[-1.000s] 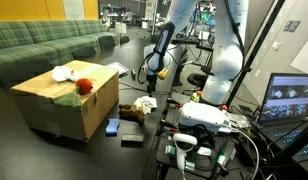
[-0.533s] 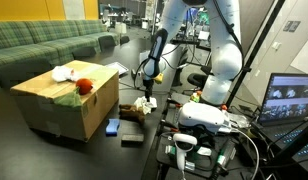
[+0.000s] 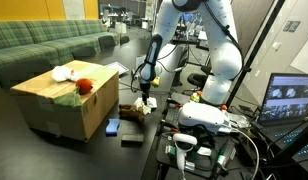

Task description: Put the objects on the table on the box and the objects on the box on the table

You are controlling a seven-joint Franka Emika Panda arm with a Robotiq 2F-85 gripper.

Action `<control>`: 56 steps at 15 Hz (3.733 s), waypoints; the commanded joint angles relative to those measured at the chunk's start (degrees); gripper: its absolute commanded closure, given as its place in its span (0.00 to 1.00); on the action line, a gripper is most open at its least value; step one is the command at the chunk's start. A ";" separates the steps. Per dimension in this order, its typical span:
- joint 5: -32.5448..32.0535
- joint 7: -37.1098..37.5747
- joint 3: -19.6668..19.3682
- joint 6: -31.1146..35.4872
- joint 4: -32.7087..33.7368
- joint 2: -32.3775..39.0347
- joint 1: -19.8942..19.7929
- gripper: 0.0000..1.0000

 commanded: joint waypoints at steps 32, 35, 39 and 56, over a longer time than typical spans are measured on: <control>-0.93 -1.12 11.24 5.45 9.90 13.03 1.26 0.00; -1.14 -0.80 11.17 5.58 10.22 12.69 2.43 0.00; -1.17 -0.71 10.98 5.43 10.92 12.82 3.31 0.00; -3.56 -0.53 3.53 2.27 9.45 5.81 4.28 0.00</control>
